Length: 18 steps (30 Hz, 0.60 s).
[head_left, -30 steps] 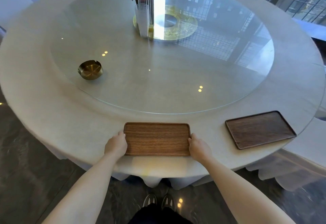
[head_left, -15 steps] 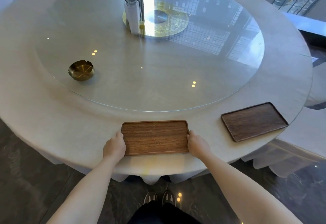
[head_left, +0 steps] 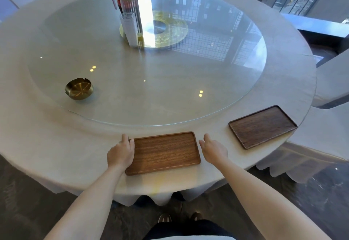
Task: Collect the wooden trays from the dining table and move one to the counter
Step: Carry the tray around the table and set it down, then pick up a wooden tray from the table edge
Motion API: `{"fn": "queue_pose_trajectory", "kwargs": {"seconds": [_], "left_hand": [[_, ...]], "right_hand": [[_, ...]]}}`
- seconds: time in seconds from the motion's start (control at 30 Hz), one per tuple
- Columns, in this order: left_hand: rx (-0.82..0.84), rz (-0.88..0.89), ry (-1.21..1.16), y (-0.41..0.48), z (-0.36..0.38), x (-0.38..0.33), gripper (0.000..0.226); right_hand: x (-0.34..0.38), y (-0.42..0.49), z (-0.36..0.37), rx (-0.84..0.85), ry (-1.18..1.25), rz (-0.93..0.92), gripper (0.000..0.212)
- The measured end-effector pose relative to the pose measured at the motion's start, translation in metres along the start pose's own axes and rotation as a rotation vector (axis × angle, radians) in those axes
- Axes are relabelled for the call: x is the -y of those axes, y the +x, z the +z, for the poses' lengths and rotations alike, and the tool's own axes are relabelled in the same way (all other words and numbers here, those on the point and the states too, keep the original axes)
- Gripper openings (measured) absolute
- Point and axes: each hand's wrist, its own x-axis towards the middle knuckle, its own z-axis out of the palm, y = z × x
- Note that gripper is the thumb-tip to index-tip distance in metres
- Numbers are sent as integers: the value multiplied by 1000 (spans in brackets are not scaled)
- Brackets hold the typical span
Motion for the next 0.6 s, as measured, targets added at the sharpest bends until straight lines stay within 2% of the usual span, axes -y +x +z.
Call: {"fn": "queue_pose_trajectory", "kwargs": {"seconds": [0.13,0.3,0.6], "left_hand": [[41,75,-51,8,-2,-53,18],[90,180,-69,5,17,-126,15],[163,99,-70,-16,79,-264,18]], "right_hand": [[-24,11,-21,-65,16,25,33],[-75,28,-51,-85,51,73,38],[-207,57,-91,-138,24,25,41]]}}
